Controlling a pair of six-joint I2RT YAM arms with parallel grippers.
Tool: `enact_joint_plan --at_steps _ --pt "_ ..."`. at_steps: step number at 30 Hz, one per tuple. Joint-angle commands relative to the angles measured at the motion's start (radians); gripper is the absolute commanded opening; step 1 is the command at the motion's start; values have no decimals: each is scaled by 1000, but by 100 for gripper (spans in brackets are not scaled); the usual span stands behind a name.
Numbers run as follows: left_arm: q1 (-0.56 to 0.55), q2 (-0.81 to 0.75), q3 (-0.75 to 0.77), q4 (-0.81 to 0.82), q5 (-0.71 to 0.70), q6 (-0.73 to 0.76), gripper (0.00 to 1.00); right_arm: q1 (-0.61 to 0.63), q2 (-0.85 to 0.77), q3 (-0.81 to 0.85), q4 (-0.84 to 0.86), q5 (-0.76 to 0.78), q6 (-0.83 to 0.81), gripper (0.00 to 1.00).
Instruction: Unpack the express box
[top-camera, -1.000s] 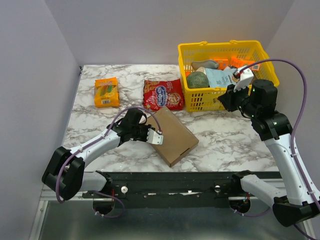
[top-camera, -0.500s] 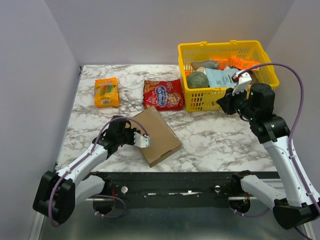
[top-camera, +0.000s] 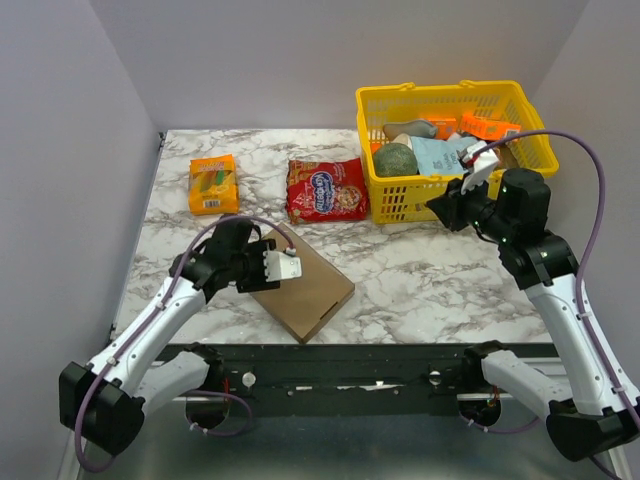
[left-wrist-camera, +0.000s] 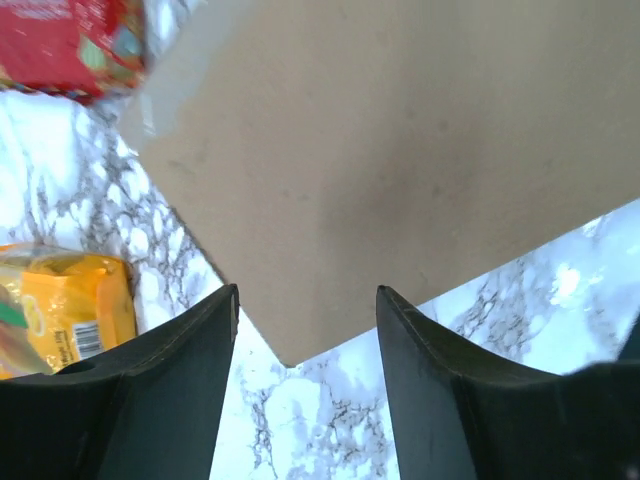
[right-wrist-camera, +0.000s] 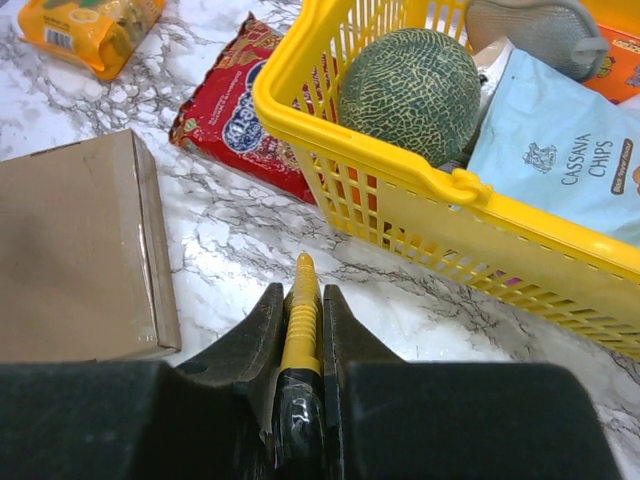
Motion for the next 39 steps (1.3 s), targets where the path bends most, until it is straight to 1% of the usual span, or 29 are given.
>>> enact_joint_plan --at_steps 1,2,4,5,8,9,11,12,13,15,16,17,18,19,22,24,29,32,33,35,36,38,39 --pt "-23 97 230 -124 80 -198 67 -5 20 19 41 -85 -44 0" --pt "-25 167 261 -118 83 -233 67 -5 29 19 41 -140 -67 0" --pt "-23 241 338 -92 47 -293 67 -5 41 33 25 -211 -142 0" --pt "-22 308 363 -78 28 -366 66 -5 50 36 24 -258 -156 1" --pt "7 409 429 -55 18 -450 65 -5 64 67 25 -249 -170 0" --pt "23 428 455 -49 18 -514 65 -5 76 77 25 -243 -169 0" --pt "47 474 478 -29 37 -586 63 -5 92 116 21 -245 -133 0" --pt "64 485 493 -19 48 -653 62 -5 109 134 12 -251 -130 1" --pt "96 494 496 -1 59 -692 62 -5 119 146 1 -263 -129 0" --pt "133 511 498 17 97 -743 63 -5 136 168 -5 -260 -89 0" --pt "167 513 495 33 114 -776 63 -5 156 176 -14 -257 -43 0" --pt "184 520 489 42 125 -792 64 -5 164 182 -19 -292 -38 0" --pt "197 526 479 47 136 -804 69 -5 176 191 -24 -315 -37 0" --pt "207 537 478 45 146 -806 70 -5 197 199 -40 -335 -32 0" --pt "222 595 484 34 154 -816 70 -5 237 243 -68 -370 2 0" --pt "231 652 504 18 186 -821 68 -6 256 268 -77 -378 -10 0" --pt "283 733 492 33 315 -827 65 -3 247 289 -55 -274 -61 0" --pt "302 773 533 -1 304 -786 65 -3 204 254 -12 -243 -74 0" --pt "302 780 566 -18 292 -745 65 -3 192 240 -1 -248 -67 0" --pt "314 787 616 -64 260 -711 65 -3 179 220 13 -265 -64 0" --pt "323 786 680 -82 257 -695 65 -3 181 207 18 -257 -58 0" --pt "336 777 761 -133 196 -674 65 -3 184 196 44 -230 -34 0" --pt "339 770 853 -151 167 -669 65 -3 182 179 63 -229 -24 0"
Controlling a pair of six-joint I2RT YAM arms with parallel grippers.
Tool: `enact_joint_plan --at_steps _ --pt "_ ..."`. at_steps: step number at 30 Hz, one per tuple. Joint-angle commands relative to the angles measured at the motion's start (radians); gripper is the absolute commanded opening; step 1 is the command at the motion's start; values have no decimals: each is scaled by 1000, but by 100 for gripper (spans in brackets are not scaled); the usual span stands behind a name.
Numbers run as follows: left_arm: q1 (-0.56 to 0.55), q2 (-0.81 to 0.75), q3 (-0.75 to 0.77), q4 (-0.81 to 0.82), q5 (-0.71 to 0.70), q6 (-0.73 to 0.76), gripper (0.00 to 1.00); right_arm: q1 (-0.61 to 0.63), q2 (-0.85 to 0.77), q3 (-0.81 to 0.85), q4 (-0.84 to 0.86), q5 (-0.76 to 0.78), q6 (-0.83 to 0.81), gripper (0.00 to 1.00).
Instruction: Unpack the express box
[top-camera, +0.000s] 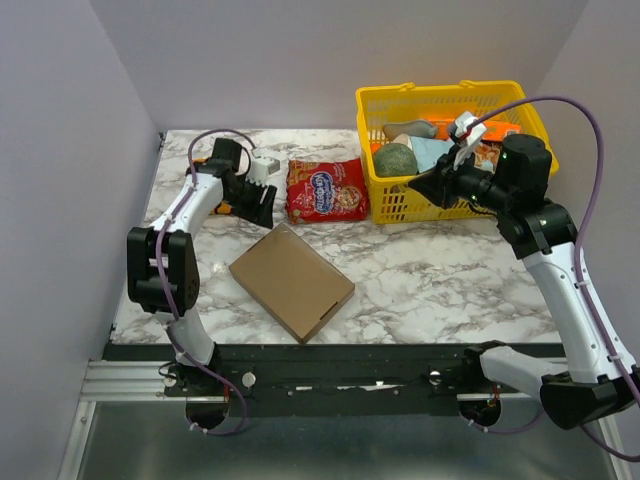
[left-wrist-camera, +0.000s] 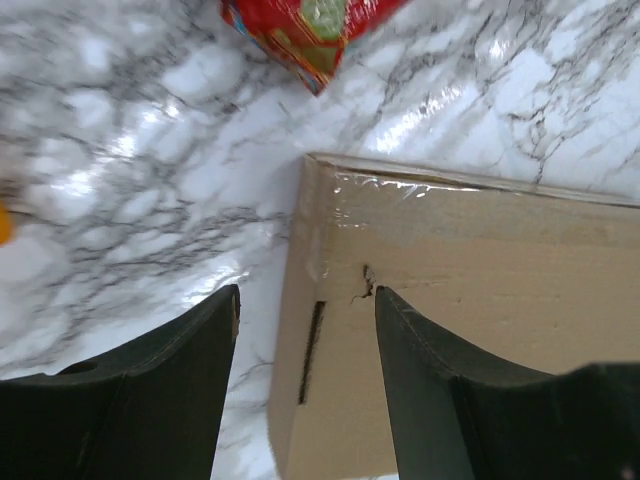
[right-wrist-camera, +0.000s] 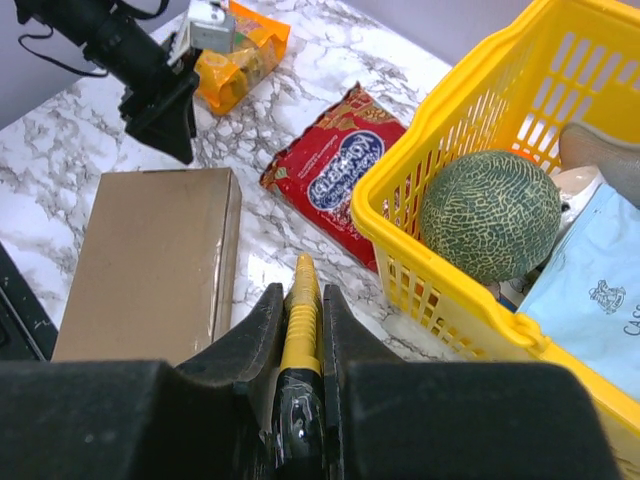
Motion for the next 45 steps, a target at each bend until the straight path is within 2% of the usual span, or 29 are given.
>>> enact_joint_plan --at_steps 1,2,3,5,6,7,8,9,10,11,12,14,15,18,21,24,26,28,31,37,40,45 --pt "21 -38 272 -96 -105 70 65 -1 -2 -59 94 46 51 0" --pt "21 -55 315 -87 -147 47 65 -1 -1 -65 134 48 66 0" --pt "19 -64 391 -67 -278 30 65 -1 4 -67 148 50 80 0" --pt "21 -80 456 21 -374 -22 62 -3 28 -46 151 72 126 1" --pt "19 -77 507 58 -450 -50 38 -3 34 -33 150 86 173 0" --pt "19 -71 533 104 -489 -82 22 -3 41 -21 147 83 190 1" --pt "21 -61 542 139 -518 -120 16 -3 45 -13 142 62 183 0" --pt "21 -58 532 182 -534 -190 0 -5 51 -9 141 6 165 0" --pt "21 -49 551 174 -447 -202 0 -3 54 -7 139 -15 145 1" --pt "21 -11 594 119 -390 -182 13 -3 57 -4 133 -26 143 0" --pt "15 9 642 79 -323 -186 51 -3 62 -4 130 -27 141 0" --pt "4 14 610 2 -169 -153 77 -3 58 -9 122 -15 140 0" --pt "3 3 528 2 -135 -137 98 -3 53 -18 121 -3 140 0" --pt "7 -49 339 88 -121 -188 99 -3 38 -36 116 11 91 0" --pt "7 -63 242 117 -80 -229 99 -3 24 -52 110 25 77 0" --pt "7 -40 217 89 -69 -217 99 -3 10 -81 107 27 71 0" --pt "6 -19 219 27 -67 -123 97 -3 4 -101 109 16 65 0" --pt "6 -5 214 -9 -68 -101 94 -3 -1 -111 108 0 60 0" --pt "15 17 181 -41 18 -90 92 -3 -4 -124 107 -13 42 0" --pt "13 20 53 25 87 -125 92 -5 -8 -138 107 -7 13 1" --pt "13 37 35 37 84 -121 92 -3 -8 -139 105 3 14 0" --pt "12 67 10 65 155 -139 92 -3 8 -141 98 -16 22 0"
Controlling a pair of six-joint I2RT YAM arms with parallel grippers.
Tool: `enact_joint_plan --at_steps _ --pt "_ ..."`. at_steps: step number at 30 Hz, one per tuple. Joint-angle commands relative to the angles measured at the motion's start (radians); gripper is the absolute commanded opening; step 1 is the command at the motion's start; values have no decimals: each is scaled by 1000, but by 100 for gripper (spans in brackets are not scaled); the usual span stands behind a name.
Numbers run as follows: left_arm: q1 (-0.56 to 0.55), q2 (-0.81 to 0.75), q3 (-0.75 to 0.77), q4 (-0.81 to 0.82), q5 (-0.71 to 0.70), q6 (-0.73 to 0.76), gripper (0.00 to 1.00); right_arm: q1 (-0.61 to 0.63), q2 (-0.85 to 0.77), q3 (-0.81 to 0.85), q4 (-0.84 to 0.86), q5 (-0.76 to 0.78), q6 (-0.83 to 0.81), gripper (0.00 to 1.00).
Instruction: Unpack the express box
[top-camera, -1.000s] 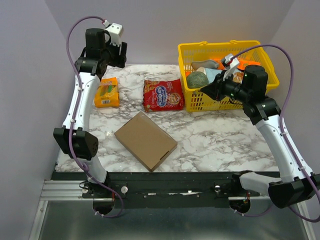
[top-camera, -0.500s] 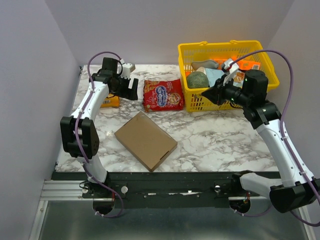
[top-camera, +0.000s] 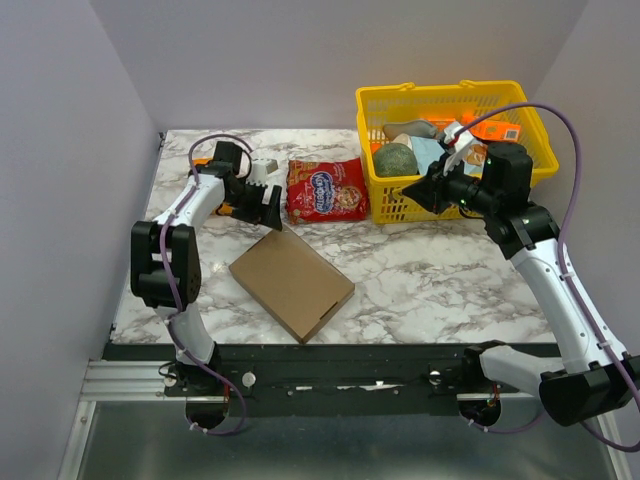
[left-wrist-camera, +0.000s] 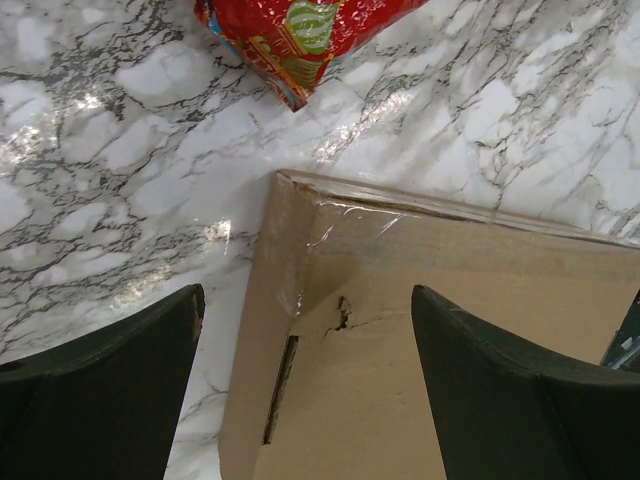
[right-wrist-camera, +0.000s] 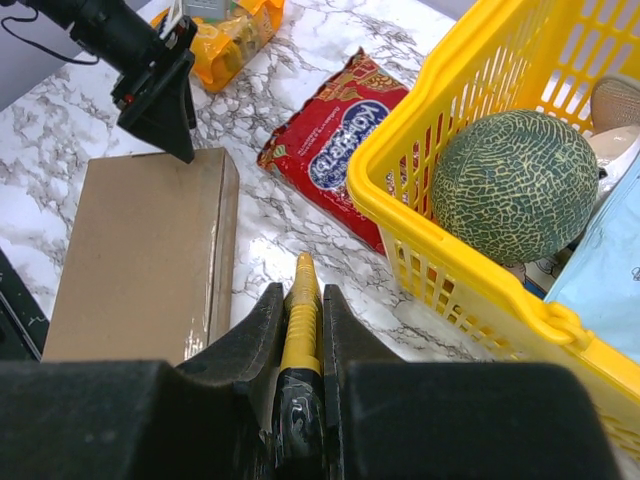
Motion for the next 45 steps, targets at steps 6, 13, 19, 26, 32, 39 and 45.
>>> enact_joint_plan --at_steps 6,13,19,26,32,39,45 --pt "0 66 -19 61 123 -37 91 -1 36 -17 0 -86 -12 0" --pt "1 95 -96 47 107 -33 78 70 64 -58 101 143 -26 0" --pt "1 63 -255 85 225 -118 71 182 156 -81 265 327 12 0" --pt "1 46 -377 197 252 -298 70 338 376 44 337 329 27 0" --pt "8 60 -369 254 272 -368 70 421 518 123 386 275 83 0" --pt "14 97 -323 243 277 -324 70 464 571 109 489 112 88 0" --pt "18 57 -266 216 369 -232 74 487 575 71 523 87 52 0"
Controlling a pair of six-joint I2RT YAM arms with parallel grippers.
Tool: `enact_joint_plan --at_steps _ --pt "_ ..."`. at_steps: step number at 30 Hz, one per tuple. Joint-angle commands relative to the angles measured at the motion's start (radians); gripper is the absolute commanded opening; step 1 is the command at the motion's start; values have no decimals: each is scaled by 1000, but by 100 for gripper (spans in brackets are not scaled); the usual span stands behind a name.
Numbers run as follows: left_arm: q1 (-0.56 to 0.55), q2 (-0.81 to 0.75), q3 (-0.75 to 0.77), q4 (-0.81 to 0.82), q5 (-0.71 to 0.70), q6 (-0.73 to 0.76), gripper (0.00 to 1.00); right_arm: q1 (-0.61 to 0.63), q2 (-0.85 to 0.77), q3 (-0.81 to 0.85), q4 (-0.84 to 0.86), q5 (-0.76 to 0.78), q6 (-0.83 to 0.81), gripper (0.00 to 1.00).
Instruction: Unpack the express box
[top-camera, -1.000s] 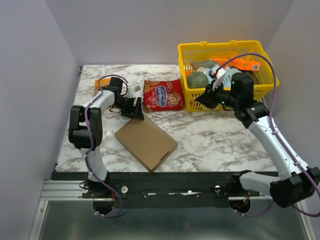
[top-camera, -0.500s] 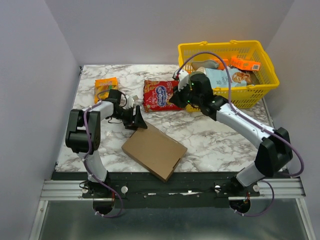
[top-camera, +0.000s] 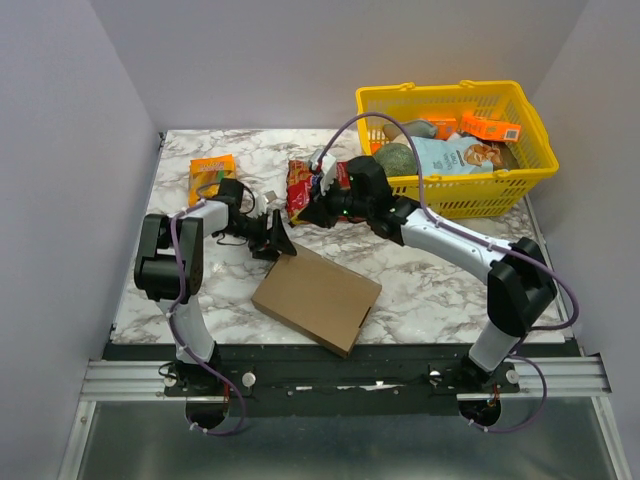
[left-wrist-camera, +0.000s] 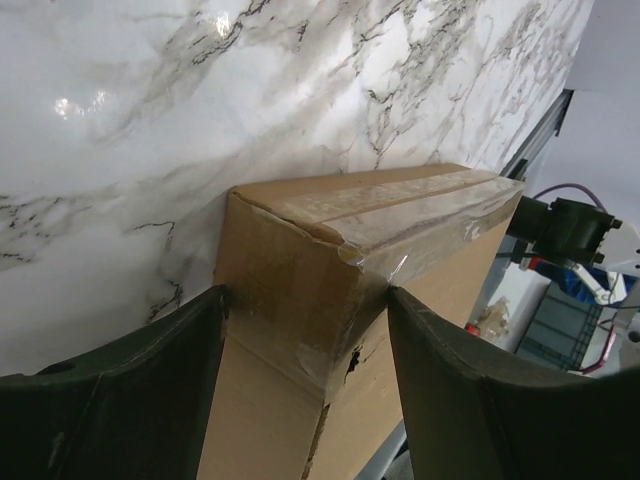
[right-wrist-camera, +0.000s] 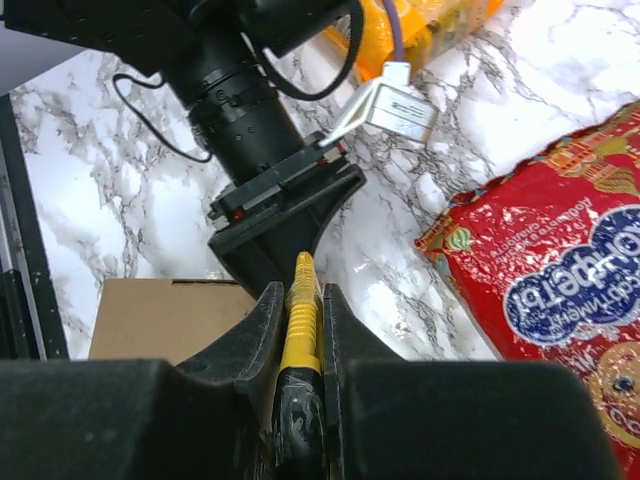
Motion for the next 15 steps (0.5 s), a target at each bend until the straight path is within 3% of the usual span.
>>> enact_joint_plan --at_steps 1,8,15 --pt "6 -14 55 -28 13 133 75 12 -3 -15 70 -10 -14 0" --pt "12 -124 54 -163 -52 199 80 11 -112 -55 -32 47 -87 0" --pt "12 -91 -41 -101 -166 130 79 12 -140 -114 -16 46 -52 0"
